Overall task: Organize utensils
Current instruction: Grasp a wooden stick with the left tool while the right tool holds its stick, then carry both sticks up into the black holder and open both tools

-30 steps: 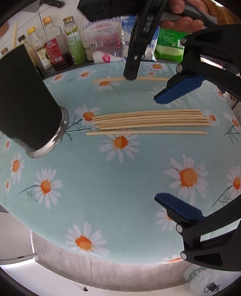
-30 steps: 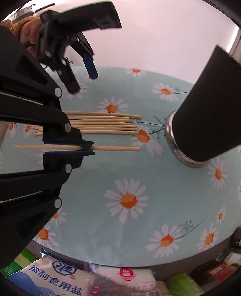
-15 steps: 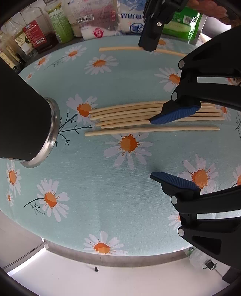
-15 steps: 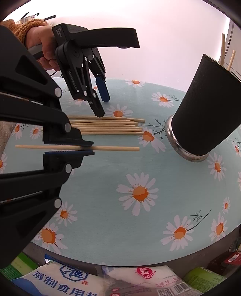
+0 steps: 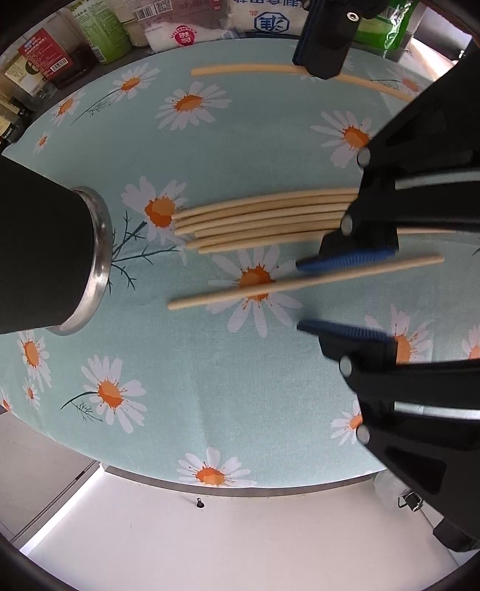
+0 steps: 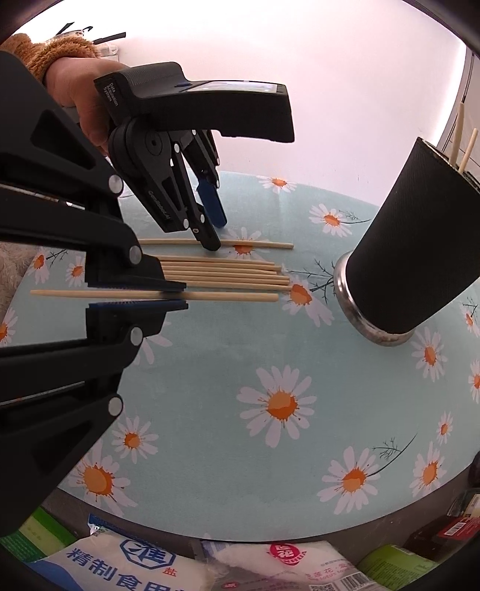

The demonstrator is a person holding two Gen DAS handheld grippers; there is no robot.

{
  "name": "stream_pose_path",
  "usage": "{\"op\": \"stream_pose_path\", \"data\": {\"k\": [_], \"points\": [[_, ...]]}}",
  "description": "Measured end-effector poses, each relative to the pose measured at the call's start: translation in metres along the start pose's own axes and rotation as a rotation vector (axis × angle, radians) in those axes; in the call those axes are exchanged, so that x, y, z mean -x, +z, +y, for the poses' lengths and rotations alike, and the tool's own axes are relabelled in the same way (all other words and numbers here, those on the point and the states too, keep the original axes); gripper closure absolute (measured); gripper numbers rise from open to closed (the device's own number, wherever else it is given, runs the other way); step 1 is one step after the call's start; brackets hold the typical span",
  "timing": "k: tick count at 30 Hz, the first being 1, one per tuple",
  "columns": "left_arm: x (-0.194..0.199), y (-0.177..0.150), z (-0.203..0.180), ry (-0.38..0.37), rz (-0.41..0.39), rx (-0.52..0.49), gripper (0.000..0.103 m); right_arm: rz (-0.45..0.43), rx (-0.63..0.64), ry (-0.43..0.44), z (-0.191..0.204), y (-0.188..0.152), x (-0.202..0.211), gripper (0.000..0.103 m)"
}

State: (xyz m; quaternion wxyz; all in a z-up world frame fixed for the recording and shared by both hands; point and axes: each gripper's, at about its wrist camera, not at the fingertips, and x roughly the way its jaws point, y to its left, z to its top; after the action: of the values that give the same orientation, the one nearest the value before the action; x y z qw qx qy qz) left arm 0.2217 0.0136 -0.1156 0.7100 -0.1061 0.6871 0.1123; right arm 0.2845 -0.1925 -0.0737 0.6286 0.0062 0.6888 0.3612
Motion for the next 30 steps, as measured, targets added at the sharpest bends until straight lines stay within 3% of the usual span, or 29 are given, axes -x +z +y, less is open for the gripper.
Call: {"op": "stream_pose_path", "data": {"k": [2, 5, 18, 24, 30], "points": [[0.0, 0.001, -0.007, -0.003, -0.001, -0.005, 0.096, 0.0, 0.004, 0.001, 0.001, -0.001, 0.0, 0.098], [0.001, 0.002, -0.005, -0.011, 0.0, -0.001, 0.098, 0.0, 0.005, 0.001, 0.0, -0.001, 0.001, 0.098], [0.016, -0.007, 0.025, -0.154, -0.028, 0.033, 0.099, -0.008, -0.009, -0.027, 0.004, -0.001, -0.006, 0.098], [0.044, -0.022, 0.046, -0.272, -0.09, 0.057, 0.099, -0.027, -0.04, 0.035, 0.008, 0.001, -0.008, 0.097], [0.076, -0.027, 0.068, -0.388, -0.167, 0.067, 0.099, -0.048, -0.056, 0.035, 0.019, 0.005, -0.009, 0.097]]}}
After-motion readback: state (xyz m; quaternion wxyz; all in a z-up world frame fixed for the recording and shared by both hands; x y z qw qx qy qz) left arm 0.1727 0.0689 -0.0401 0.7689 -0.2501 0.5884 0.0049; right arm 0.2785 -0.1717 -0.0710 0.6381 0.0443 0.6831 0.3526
